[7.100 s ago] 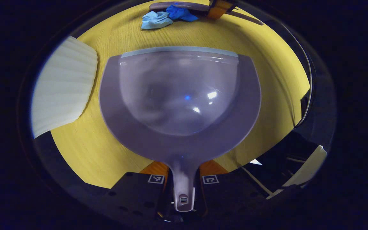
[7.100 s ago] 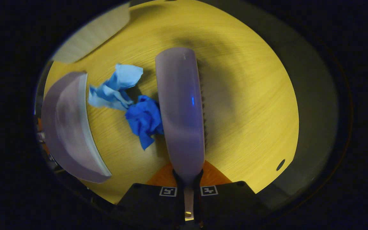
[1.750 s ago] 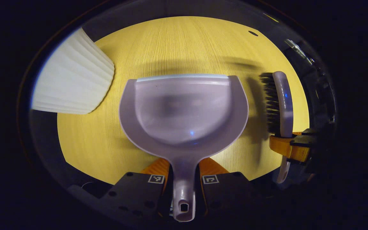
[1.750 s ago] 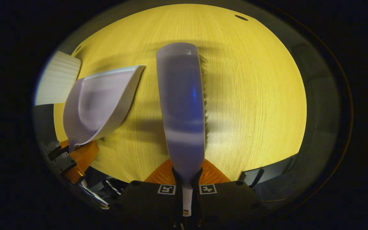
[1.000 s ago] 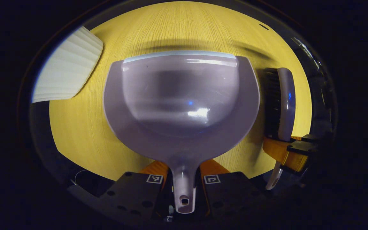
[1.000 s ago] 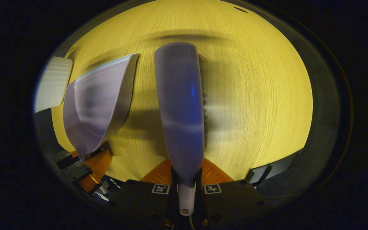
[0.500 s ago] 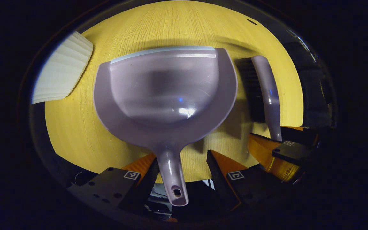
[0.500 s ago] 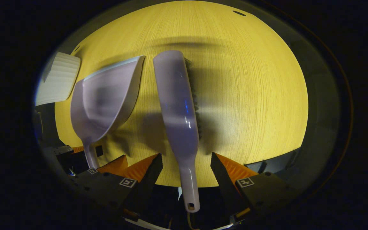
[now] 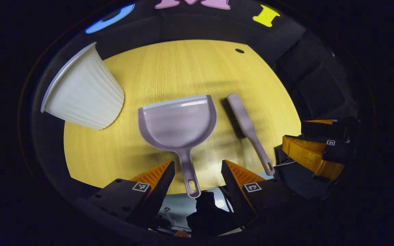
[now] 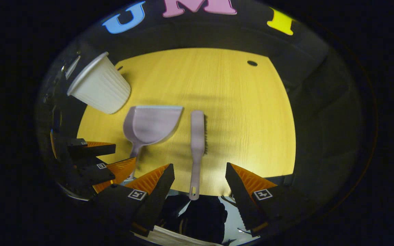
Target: Pick up the small broom and dustpan from the desktop, sweep the trash into the dustpan with the broom, and then empty the trash into the garbage bin.
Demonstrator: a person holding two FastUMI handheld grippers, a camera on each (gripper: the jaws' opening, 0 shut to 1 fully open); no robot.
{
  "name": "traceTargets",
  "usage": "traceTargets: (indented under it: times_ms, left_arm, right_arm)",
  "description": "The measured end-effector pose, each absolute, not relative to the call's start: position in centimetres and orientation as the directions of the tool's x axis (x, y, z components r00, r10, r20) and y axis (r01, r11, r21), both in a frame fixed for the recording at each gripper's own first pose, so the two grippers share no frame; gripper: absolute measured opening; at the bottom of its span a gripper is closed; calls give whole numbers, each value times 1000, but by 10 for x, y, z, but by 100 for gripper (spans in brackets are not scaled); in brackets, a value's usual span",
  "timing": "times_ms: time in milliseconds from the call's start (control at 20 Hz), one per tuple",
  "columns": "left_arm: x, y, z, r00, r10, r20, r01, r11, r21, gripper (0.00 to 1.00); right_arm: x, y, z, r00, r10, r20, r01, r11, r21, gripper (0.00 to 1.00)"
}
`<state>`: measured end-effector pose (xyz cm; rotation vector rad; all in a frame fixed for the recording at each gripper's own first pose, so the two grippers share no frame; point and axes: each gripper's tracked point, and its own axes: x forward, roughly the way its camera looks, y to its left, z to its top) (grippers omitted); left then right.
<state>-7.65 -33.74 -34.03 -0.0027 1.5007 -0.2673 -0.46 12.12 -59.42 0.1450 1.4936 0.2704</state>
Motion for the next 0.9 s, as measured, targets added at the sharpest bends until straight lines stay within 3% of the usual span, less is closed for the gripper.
traceTargets:
  times_ms: [100,250,400,600,700,800,900]
  left_arm:
    - [-64,-336,-297,214,-193,-957,217,965,-146,82]
    - [-41,-331,-216,482,-208,-851,276,958,-77,82]
    - [-27,-319,-143,652,-196,-732,251,967,-36,82]
    - [-39,-311,-73,833,-173,-525,205,979,4,82]
    - [-56,-313,-42,924,-139,-356,167,985,47,81]
    - [-80,-324,-26,958,-167,-233,182,982,43,79]
    - [-90,-318,-24,953,-200,-226,202,979,-12,79]
  right_arm:
    - [29,130,-540,213,342,-915,-85,940,331,97]
    - [80,99,-460,465,268,-844,-93,963,254,96]
    - [104,80,-387,684,174,-709,-56,981,187,96]
    - [103,71,-321,839,101,-535,-51,993,107,95]
    - [93,68,-300,891,90,-445,-49,994,102,95]
    - [83,62,-278,938,66,-341,-38,995,87,96]
    - [73,59,-251,966,63,-250,-34,992,118,95]
